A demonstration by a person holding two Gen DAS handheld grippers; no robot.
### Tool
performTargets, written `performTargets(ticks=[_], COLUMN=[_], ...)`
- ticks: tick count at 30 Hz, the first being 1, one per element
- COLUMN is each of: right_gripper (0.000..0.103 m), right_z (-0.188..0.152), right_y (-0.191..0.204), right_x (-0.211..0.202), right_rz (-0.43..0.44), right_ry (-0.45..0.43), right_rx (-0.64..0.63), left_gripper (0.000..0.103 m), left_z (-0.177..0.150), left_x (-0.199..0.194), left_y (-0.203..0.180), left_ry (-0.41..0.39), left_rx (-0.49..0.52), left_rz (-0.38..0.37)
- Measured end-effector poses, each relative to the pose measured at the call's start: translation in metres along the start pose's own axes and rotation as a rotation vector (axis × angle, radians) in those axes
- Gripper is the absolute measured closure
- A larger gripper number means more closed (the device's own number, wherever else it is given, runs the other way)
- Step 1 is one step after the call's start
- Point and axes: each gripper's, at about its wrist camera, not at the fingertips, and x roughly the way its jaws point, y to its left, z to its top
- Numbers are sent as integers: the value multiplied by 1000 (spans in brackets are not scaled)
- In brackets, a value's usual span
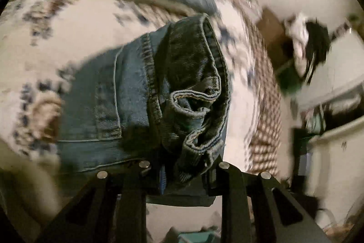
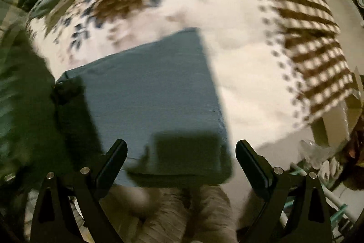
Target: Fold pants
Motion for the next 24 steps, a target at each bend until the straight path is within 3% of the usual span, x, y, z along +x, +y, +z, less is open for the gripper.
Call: performTargets(ticks=[5, 7, 9, 11, 14, 16, 18, 21, 24], right_gripper=[5, 5, 5, 5, 5, 5, 5, 5, 5], right_z=[3, 9, 17, 23, 38, 48, 57, 65, 71], right_y=[-46, -64, -83, -88, -84, -74, -59, -25, -2], right_x=[-7, -9, -15, -21, -31, -30, -23, -1, 22], right_rz=[-5, 49, 148, 243, 349, 392, 417, 423, 404], right_ry=[1, 5, 4, -10, -35, -29, -8, 30, 64], right_rx=[36, 81, 133, 146, 97, 57, 10, -63, -121], left_gripper=[84, 83, 82, 76, 51, 28, 28, 28, 28], left_z=[-18, -22, -22, -17, -13, -17, -18, -20, -13], left_x=[70, 87, 86, 76, 54, 41, 31, 18, 8], left_y=[-18, -15, -22, -29, -26, -18, -8, 11, 32], left_ry=[151, 213, 220, 229, 250, 234, 236, 243, 211], left_rx=[39, 14, 47, 58, 19, -33, -78, -80, -50], left_rz=[44, 46, 72, 80, 29, -15, -17, 81, 252])
